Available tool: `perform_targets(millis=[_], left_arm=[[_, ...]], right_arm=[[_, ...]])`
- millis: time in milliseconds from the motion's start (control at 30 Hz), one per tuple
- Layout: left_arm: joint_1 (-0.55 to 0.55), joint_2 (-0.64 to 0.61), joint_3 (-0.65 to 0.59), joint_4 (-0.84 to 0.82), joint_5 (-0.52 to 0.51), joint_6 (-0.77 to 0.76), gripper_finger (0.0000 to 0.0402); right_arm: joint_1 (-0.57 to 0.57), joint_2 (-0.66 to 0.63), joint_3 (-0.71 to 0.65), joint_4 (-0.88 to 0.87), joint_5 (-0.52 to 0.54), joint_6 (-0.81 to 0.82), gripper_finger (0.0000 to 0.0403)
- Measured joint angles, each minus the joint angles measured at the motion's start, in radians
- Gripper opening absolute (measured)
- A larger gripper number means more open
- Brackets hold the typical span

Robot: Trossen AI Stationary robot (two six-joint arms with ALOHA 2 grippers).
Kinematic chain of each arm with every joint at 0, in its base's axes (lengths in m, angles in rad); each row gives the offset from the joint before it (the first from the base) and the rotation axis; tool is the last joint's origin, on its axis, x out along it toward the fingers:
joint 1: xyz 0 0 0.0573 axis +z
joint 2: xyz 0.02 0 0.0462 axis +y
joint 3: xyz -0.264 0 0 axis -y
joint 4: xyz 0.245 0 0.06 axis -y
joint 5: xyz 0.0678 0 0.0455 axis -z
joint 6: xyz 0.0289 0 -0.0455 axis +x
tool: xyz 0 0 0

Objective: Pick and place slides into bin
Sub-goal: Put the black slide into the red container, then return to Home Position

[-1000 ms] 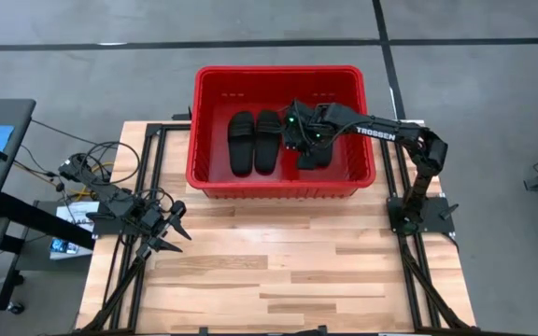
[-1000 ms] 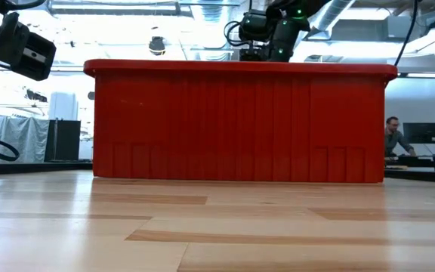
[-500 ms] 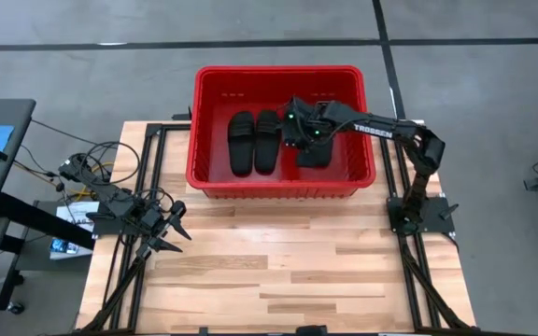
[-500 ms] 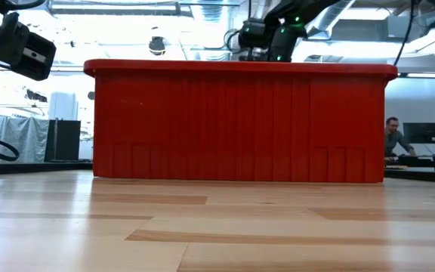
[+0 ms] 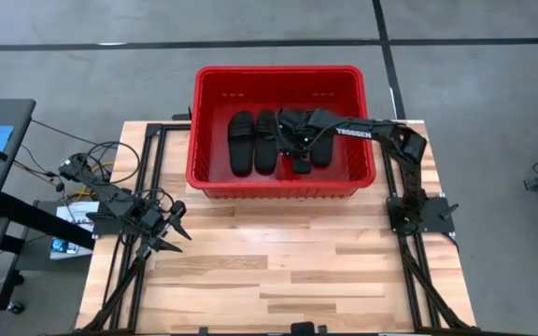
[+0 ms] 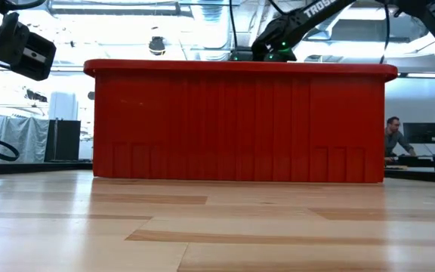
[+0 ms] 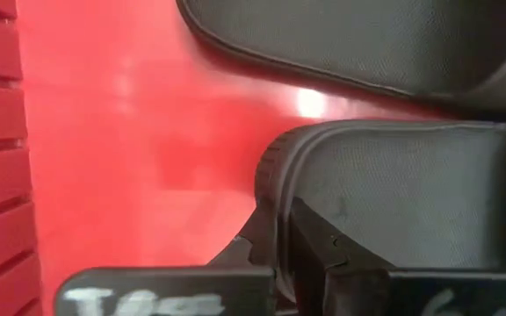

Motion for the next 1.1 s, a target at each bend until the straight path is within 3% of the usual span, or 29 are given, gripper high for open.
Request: perform_targets(millis=[200, 800, 1100], left_arm=[[0.0, 0.0, 0.0, 0.0, 0.0, 0.0, 0.0178], [0.0, 0.0, 0.0, 0.0, 0.0, 0.0, 0.0178], [0.0, 0.0, 0.0, 0.0, 0.0, 0.0, 0.0178]], right_arm=[[-0.004, 0.024, 0.0, -0.017, -0.023, 0.005, 0.0007], [-0.011, 0.023, 0.001, -0.041, -0.053, 0.027, 0.0128], [-0.012, 0.022, 0.109, -0.11, -0.053, 0.008, 0.0148]])
